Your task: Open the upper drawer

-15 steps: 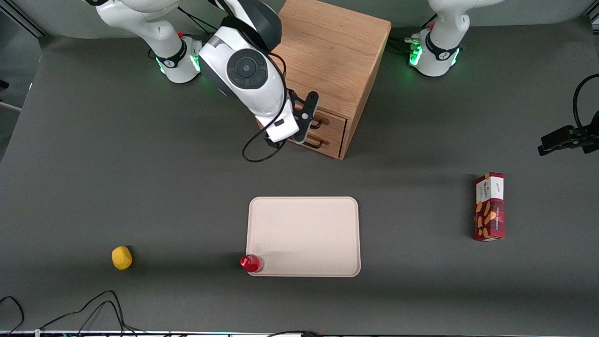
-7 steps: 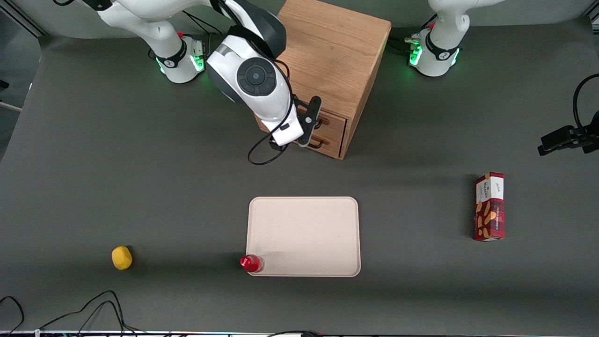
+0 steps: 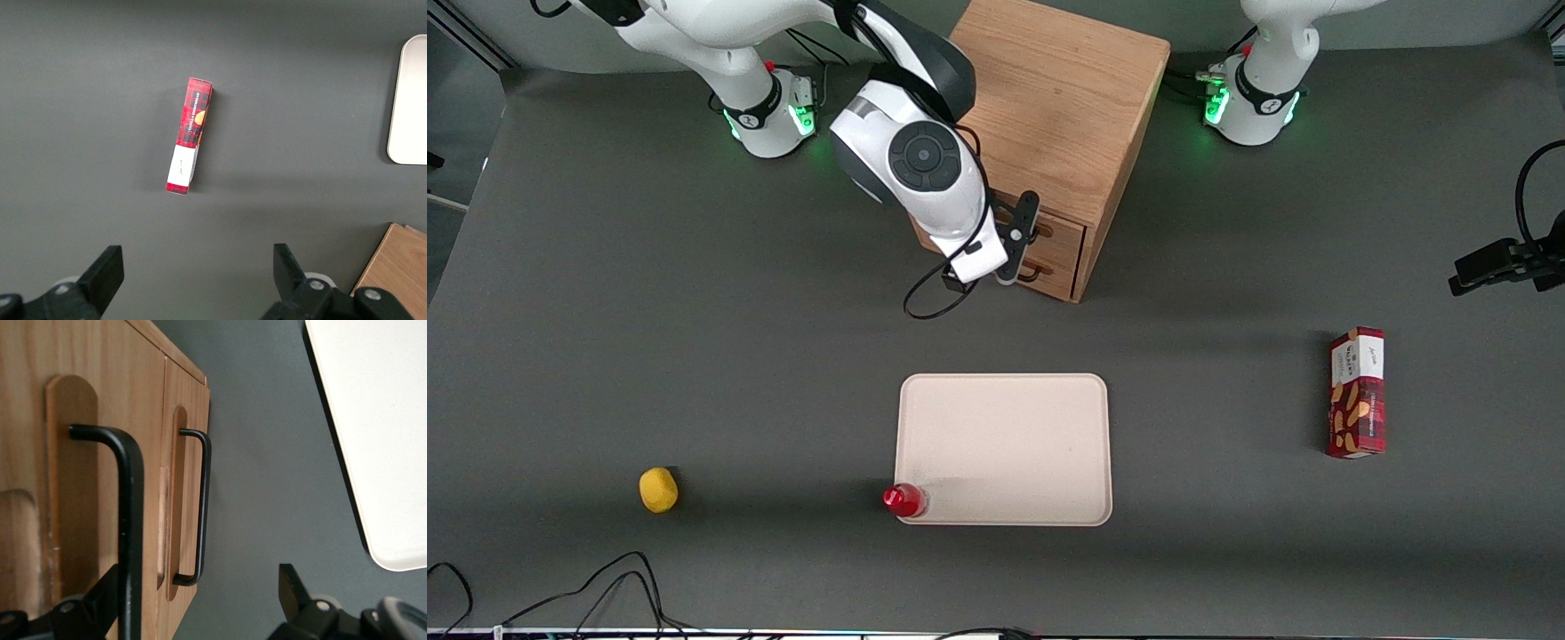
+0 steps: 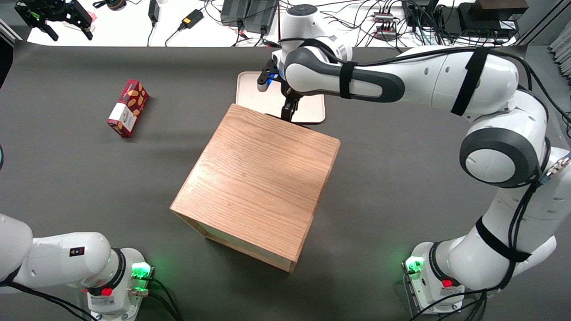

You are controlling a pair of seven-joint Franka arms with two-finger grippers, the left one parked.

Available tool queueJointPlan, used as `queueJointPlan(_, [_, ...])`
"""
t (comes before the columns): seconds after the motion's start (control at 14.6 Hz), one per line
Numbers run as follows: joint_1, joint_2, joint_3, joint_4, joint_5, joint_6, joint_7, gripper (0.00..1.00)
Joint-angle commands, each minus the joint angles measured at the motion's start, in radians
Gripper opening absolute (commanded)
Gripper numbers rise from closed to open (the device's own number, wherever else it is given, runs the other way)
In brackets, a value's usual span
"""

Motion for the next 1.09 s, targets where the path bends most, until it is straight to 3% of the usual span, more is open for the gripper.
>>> queueJointPlan(0.0, [-0.029,0.014,0.018,0.001,-0.022,0.031,-0.032,1.00])
queueJointPlan(1.03, [-0.093,0.059,0.000,0.071,-0.058,0.075,-0.039,1.00])
